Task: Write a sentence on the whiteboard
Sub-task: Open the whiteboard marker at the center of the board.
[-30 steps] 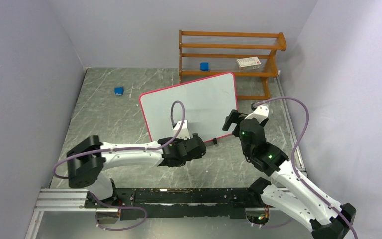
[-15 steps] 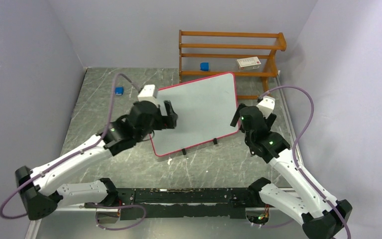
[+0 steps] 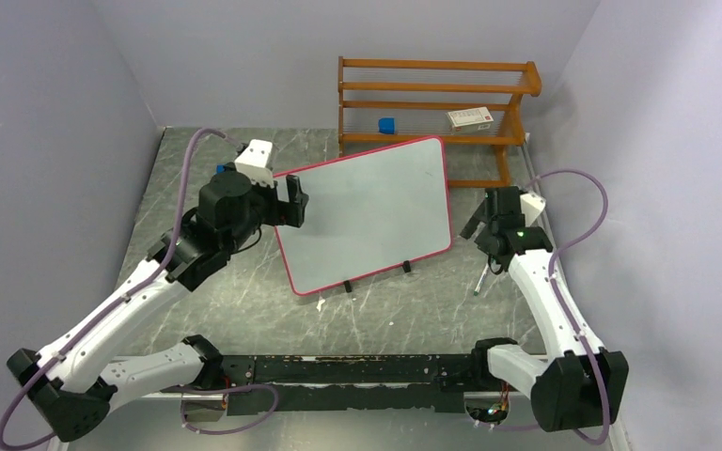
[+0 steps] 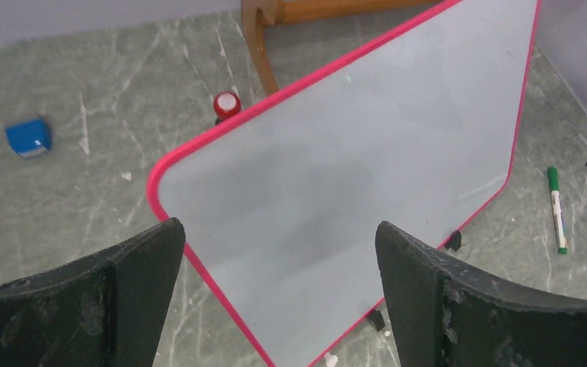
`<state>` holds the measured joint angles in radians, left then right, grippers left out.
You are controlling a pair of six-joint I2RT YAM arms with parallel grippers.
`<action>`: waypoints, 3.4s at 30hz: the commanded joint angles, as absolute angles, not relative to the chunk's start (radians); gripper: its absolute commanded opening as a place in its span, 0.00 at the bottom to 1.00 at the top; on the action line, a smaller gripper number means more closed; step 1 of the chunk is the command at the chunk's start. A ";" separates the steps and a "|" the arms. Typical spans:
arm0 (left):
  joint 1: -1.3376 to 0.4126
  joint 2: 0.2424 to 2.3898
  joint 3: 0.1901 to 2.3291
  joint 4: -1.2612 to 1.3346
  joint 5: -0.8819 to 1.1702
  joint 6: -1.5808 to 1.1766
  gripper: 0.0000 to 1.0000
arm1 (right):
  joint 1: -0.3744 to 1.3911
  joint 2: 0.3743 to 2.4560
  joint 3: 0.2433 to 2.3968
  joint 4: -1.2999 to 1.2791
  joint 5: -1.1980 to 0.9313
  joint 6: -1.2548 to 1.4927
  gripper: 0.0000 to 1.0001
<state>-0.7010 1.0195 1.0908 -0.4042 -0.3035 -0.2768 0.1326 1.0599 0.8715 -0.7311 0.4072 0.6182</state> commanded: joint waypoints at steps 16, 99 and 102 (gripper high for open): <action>-0.711 0.767 0.917 -0.231 -0.459 -0.130 0.98 | -0.153 1.283 0.746 -0.710 0.160 0.658 0.62; -0.630 1.195 1.132 -0.324 0.386 -0.667 0.82 | 0.781 1.097 1.089 -0.598 -0.083 0.037 0.00; -0.630 1.196 1.115 -0.316 0.369 -0.693 0.75 | 0.841 1.105 1.092 -0.573 -0.031 0.031 0.00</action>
<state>-0.6373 1.1969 1.1183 -0.3550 0.3458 -0.6144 0.7776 1.0985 1.0584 -0.6289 -0.1310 0.0662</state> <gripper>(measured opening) 0.791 0.065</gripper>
